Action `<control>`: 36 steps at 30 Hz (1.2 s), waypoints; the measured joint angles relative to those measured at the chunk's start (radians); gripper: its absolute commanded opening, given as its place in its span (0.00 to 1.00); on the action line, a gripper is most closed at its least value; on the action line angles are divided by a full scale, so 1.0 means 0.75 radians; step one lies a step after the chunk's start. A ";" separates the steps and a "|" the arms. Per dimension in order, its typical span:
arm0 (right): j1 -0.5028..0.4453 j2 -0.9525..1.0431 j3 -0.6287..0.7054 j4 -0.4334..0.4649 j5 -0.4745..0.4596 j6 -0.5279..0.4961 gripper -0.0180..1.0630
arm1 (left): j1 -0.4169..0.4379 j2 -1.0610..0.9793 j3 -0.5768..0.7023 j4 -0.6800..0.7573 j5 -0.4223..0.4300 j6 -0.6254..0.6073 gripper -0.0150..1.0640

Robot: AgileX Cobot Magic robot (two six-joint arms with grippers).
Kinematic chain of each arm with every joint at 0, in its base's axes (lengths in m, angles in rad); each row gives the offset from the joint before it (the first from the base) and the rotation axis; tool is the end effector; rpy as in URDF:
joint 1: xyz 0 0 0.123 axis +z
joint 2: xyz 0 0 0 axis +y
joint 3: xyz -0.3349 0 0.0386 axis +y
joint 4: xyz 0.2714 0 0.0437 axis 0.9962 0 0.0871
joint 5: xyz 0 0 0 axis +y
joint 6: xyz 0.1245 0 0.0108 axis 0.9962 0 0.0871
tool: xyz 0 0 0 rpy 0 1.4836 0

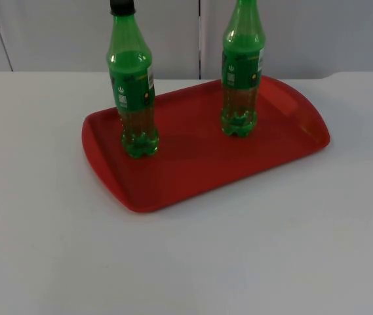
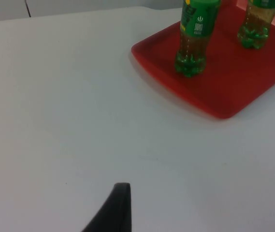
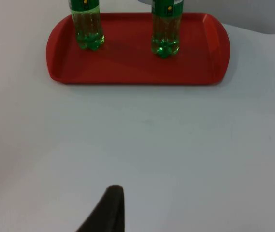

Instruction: Place the bottle upright on the tray.

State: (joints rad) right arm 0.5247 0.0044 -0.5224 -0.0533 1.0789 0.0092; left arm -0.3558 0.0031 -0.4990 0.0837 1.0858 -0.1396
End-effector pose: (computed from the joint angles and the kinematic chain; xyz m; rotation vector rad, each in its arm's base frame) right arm -0.0053 -0.0098 0.2785 -0.5201 1.9871 0.2693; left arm -0.0039 0.0113 0.2703 0.2191 2.0653 -0.2033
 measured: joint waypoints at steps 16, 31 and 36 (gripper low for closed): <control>0.000 0.000 0.000 0.000 0.000 -0.003 0.99 | 0.000 0.000 0.000 0.000 0.000 0.000 0.99; 0.000 0.000 0.000 0.000 0.000 -0.003 0.99 | 0.069 0.000 0.000 0.000 0.000 0.000 0.99; 0.000 0.000 0.000 0.000 0.000 -0.003 0.99 | 0.178 0.000 0.000 0.000 0.000 0.000 0.99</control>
State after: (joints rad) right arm 0.5247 0.0044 -0.5224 -0.0533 1.0789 0.0071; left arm -0.2225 0.0031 -0.4990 0.0837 1.0858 -0.1393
